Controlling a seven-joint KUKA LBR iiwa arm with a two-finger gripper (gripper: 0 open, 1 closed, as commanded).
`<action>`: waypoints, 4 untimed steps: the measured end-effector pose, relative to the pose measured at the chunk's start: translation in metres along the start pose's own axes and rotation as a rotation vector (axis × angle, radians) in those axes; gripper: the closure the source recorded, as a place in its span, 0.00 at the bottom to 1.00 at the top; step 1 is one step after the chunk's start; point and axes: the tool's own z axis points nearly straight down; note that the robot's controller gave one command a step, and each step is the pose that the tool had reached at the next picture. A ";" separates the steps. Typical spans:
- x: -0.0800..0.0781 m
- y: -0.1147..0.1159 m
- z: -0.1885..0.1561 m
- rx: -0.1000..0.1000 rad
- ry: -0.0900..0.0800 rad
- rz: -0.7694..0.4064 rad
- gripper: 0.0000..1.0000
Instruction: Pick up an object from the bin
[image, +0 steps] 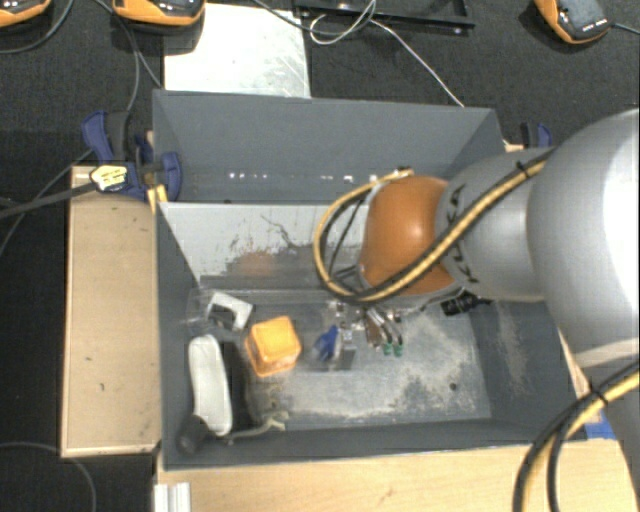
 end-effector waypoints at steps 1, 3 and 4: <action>0.003 0.000 -0.019 0.001 0.010 -0.001 1.00; 0.002 0.000 -0.056 0.001 0.007 -0.001 1.00; 0.001 0.000 -0.076 0.000 0.003 -0.002 1.00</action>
Offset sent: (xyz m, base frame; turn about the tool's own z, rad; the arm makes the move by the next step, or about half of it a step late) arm -0.0003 0.0000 0.0099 0.0000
